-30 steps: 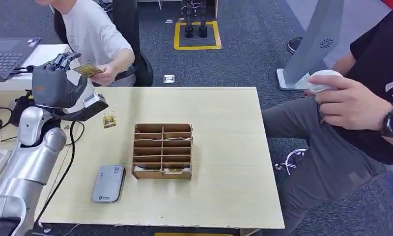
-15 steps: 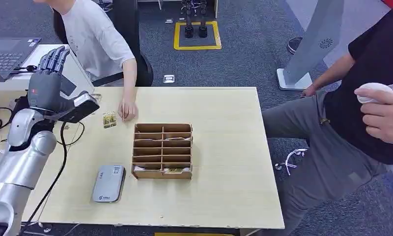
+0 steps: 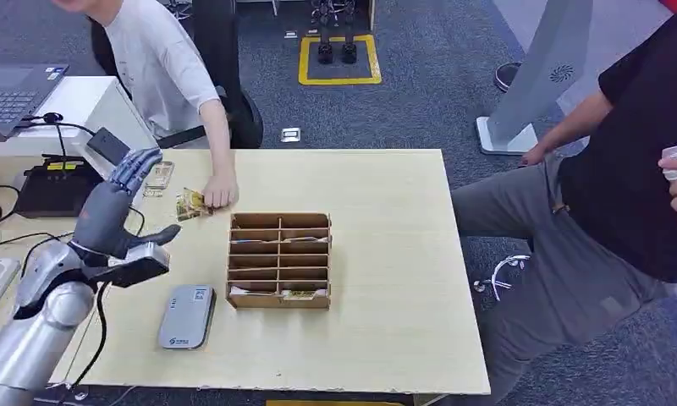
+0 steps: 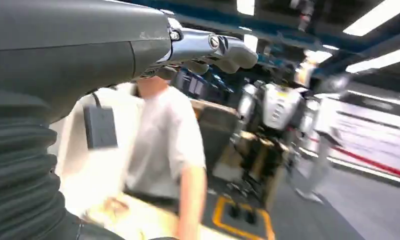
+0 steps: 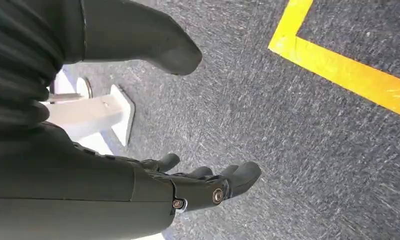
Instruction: Pass the card to the sensor for recognition and then transmit it.
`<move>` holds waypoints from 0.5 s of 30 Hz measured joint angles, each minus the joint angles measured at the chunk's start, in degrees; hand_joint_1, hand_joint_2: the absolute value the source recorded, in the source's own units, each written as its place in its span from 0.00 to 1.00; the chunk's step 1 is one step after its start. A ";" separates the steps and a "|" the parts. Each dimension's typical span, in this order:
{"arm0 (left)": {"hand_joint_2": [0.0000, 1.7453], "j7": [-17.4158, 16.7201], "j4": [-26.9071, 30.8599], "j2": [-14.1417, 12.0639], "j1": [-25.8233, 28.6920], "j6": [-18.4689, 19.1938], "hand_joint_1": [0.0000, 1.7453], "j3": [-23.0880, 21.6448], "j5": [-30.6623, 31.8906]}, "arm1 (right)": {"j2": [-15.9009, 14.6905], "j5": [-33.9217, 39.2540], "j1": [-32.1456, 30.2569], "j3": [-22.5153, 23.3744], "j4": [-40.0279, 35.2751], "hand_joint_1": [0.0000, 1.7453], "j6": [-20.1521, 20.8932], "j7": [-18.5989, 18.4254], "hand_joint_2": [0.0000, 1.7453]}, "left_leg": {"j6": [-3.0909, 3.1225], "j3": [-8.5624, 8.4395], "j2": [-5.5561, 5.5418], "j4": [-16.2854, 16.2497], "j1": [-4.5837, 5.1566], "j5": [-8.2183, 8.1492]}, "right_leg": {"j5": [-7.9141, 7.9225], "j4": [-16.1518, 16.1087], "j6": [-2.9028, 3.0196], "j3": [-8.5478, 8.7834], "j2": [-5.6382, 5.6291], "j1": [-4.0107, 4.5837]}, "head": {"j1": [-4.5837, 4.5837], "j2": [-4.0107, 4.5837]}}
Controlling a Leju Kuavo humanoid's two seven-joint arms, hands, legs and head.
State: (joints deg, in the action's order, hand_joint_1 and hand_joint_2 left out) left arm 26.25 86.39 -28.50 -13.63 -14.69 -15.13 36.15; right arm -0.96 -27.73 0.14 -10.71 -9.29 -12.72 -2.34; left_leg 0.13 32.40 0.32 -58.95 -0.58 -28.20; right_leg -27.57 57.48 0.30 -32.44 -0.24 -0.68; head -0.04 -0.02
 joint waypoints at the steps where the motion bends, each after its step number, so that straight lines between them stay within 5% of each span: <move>1: 1.00 0.41 2.10 -0.20 2.22 -0.33 0.00 0.00 0.48 | 0.00 0.17 -0.05 0.22 0.00 0.00 -0.07 0.20 1.00 | 0.02 0.02 0.01 0.00 0.00 -0.02 | 0.00 0.00 0.00 -0.02 0.00 0.00 | 0.02 0.02; 5: 1.00 2.71 10.09 -2.31 11.88 -3.30 0.00 0.02 3.28 | 0.00 0.87 -0.41 1.25 0.04 0.00 -0.24 0.30 1.00 | 0.02 0.03 0.01 0.01 0.00 -0.03 | -0.06 -0.01 -0.04 -0.05 0.00 0.00 | 0.02 0.02; 8: 1.00 3.32 13.54 -3.67 16.27 -1.51 0.00 -0.28 5.83 | -0.15 1.09 -0.49 1.48 0.22 0.00 0.13 -0.85 1.00 | 0.03 0.05 -0.06 0.00 0.00 -0.03 | -0.06 -0.02 -0.04 -0.08 0.10 0.00 | 0.02 0.00; 15: 1.00 2.14 16.60 -3.63 15.97 2.78 0.00 -7.57 7.84 | -0.17 1.18 -0.42 2.29 0.22 0.00 0.20 -0.48 1.00 | 0.03 0.03 -0.12 0.00 0.00 0.04 | 0.03 -0.01 -0.04 -0.02 0.17 0.00 | 0.02 0.02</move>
State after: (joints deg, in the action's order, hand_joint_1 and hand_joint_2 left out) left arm 28.39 102.99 -32.13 2.34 -11.91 -22.69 44.00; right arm -1.14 -26.56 -0.28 -8.41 -9.07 -12.52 -2.82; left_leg 0.16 32.43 0.20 -58.95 -0.58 -28.15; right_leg -27.53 57.46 0.26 -32.46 -0.07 -0.68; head -0.02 0.00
